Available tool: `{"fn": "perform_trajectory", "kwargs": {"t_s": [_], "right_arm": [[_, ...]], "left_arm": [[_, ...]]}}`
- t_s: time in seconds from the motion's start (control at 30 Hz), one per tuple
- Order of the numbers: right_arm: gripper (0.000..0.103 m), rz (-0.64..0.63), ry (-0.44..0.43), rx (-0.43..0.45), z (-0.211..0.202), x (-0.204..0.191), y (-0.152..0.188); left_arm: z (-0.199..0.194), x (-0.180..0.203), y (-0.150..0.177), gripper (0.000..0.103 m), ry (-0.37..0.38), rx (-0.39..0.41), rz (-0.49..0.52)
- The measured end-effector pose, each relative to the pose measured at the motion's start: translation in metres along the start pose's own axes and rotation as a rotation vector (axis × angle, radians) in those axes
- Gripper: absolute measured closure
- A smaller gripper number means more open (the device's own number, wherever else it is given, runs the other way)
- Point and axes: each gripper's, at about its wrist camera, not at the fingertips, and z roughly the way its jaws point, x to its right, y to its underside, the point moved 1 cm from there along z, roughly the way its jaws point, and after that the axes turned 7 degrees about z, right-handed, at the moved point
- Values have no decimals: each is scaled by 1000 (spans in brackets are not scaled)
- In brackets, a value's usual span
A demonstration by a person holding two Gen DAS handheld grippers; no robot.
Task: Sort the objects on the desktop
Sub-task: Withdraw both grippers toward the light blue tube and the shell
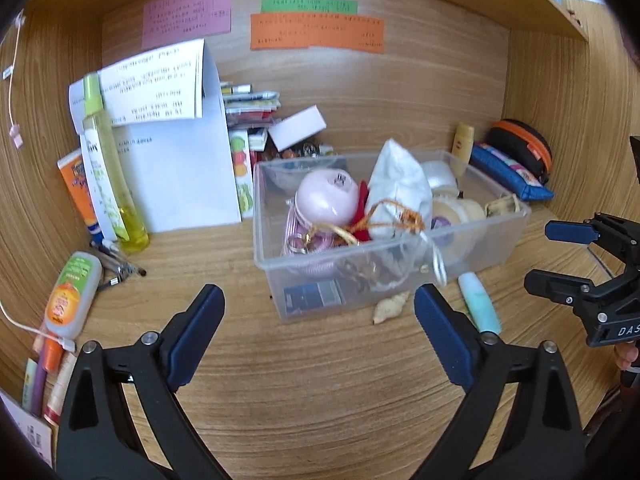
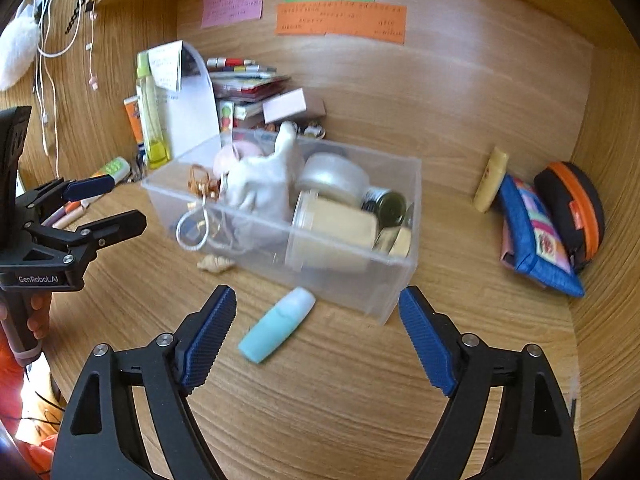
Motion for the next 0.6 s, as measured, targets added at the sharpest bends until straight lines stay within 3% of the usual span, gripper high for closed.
{"fn": "perform_trajectory", "kwargs": {"t_s": [0.13,0.27,0.6], "right_arm": [[22,-2,-9,-26,8,0,5],[22,-8,-17,-63,22,-1,9],[22,-34,-56,-140,55,-7,11]], "left_arm": [[11,5,7,6,13,-54,2],[12,6,7,5,33,-58,3],[34,-10,12,4,99,-169,-90]]}}
